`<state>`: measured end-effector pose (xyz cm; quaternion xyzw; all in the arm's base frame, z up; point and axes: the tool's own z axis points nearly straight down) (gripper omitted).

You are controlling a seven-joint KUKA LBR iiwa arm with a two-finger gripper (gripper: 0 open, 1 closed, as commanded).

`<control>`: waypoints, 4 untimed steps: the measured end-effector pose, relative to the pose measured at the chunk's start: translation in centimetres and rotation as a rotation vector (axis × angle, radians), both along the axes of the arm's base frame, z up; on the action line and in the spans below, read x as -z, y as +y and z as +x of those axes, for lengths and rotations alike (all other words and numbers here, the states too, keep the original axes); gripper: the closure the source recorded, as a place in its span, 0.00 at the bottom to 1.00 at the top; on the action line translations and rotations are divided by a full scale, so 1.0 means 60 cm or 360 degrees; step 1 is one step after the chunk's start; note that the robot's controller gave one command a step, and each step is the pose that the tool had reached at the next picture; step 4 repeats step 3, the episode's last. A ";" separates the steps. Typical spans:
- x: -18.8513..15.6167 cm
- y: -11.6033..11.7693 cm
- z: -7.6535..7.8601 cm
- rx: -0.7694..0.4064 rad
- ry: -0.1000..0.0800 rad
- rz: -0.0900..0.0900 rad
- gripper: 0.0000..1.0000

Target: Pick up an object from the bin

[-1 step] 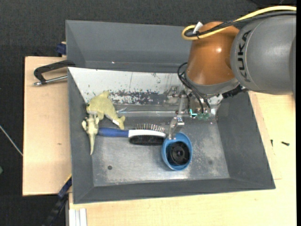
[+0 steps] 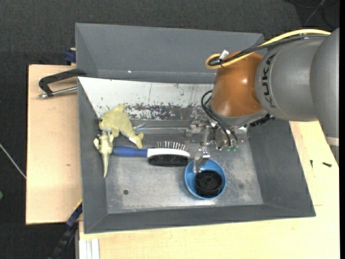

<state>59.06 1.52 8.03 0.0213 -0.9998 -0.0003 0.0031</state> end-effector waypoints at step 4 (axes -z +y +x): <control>-0.248 0.005 -0.011 -0.0008 -0.0029 0.0001 1.00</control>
Offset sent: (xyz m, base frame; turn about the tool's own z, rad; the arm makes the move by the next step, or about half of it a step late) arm 0.0000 0.0000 0.0000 0.0000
